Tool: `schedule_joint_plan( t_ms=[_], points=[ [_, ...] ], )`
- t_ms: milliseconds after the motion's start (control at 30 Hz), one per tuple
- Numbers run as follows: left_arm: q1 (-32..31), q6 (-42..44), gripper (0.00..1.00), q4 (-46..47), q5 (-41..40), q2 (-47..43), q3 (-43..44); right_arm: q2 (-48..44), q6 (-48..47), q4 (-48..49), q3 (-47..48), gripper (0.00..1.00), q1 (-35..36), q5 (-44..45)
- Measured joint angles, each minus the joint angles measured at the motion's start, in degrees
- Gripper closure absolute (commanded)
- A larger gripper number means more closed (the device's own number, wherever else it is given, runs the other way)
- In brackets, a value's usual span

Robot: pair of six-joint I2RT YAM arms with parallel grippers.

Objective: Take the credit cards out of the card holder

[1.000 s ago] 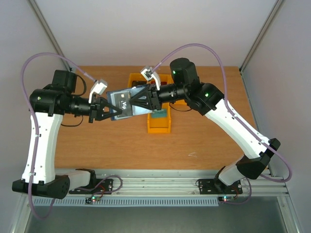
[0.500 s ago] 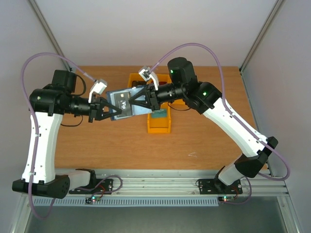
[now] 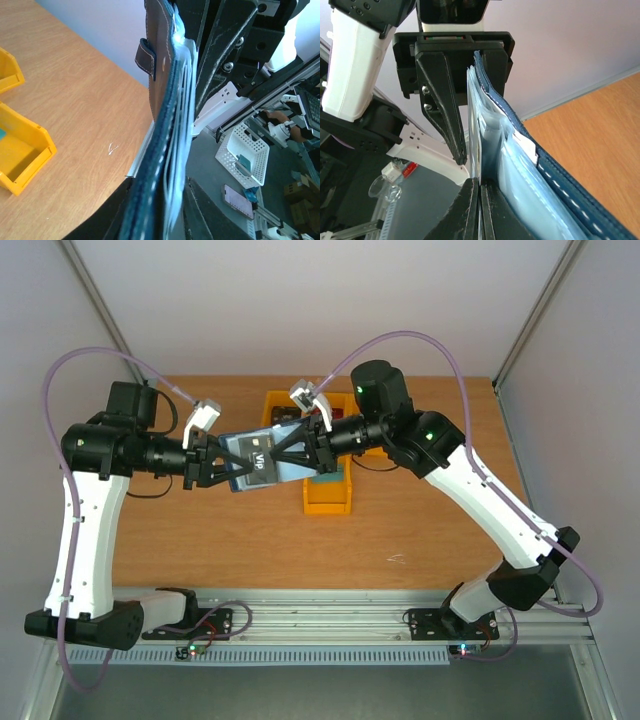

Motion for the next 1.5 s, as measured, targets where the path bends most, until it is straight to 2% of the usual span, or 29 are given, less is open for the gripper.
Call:
schedule_joint_plan(
  t_ms=[100,300,400,433,700,1000,1500],
  points=[
    [0.04,0.11,0.84,0.11,0.48,0.0,0.02,-0.5,-0.92,-1.55,0.0,0.99,-0.39,-0.02],
    [0.04,1.03,0.8,-0.04,1.57,0.02,0.02,-1.64,-2.36,-4.02,0.0,0.99,-1.53,-0.22],
    [0.04,1.4,0.99,-0.2,1.9,0.02,0.0,-2.08,-2.97,-5.18,0.0,0.99,-1.97,-0.31],
    [0.04,1.49,1.0,-0.22,1.99,0.02,0.0,-2.12,-3.06,-5.35,0.0,0.99,-2.01,-0.46],
    [0.15,1.29,1.0,-0.09,1.7,0.02,0.0,-2.27,-3.48,-5.88,0.0,0.99,-2.54,-0.83],
    [0.37,1.27,1.0,0.46,-0.33,0.02,-0.37,-4.79,-4.94,-10.69,-0.5,0.99,-6.58,-0.07],
    [0.11,1.4,1.0,0.68,0.85,0.0,-2.19,-2.99,-4.0,-10.62,-0.2,0.99,-6.25,-2.78]
  ],
)
